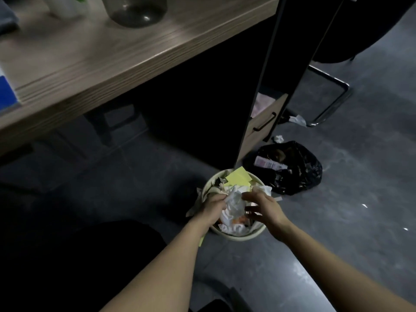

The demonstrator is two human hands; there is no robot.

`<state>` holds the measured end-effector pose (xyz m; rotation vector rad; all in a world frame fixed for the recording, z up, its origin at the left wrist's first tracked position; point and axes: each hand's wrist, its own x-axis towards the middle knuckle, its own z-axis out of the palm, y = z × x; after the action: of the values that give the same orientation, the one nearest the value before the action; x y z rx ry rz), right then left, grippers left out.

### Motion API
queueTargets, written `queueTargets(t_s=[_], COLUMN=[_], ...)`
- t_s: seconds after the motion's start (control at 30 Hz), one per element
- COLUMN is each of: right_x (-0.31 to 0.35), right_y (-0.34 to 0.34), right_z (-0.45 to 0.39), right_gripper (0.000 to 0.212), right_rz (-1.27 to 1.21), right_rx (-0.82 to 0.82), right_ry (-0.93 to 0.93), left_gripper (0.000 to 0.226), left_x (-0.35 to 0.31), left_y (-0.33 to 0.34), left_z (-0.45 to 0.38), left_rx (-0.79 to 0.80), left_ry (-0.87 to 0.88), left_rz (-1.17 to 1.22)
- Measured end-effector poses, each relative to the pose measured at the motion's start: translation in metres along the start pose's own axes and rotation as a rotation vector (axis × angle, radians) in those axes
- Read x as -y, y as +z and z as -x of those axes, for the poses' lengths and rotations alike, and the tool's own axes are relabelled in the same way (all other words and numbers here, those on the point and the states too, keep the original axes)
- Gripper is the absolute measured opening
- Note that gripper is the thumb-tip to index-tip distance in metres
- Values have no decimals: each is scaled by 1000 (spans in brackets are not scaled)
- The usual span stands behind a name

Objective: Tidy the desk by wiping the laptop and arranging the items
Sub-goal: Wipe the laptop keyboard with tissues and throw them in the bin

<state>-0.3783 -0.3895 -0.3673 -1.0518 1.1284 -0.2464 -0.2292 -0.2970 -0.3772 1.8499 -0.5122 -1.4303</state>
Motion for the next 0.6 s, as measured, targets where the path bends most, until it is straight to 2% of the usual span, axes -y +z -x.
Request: queueTargets(t_s=[0.1, 0.17, 0.27, 0.43, 0.6], right_x=[-4, -6, -9, -11, 0], right_y=[-1, -1, -3, -6, -4], right_z=[-3, -4, -7, -4, 7], right_gripper=[31, 29, 29, 43, 38], right_rz=[10, 30, 59, 158, 173], right_rx=[0, -15, -47, -48, -36], right_ry=[33, 38, 14, -21, -57], left_gripper=[37, 21, 33, 40, 40], left_x=[-7, -8, -4, -5, -14], left_y=[4, 5, 3, -2, -7], left_z=[0, -3, -4, 2, 20], left_rx=[38, 36, -5, -40, -83], left_ry=[6, 4, -3, -5, 38], left_rz=[-13, -28, -14, -92, -100])
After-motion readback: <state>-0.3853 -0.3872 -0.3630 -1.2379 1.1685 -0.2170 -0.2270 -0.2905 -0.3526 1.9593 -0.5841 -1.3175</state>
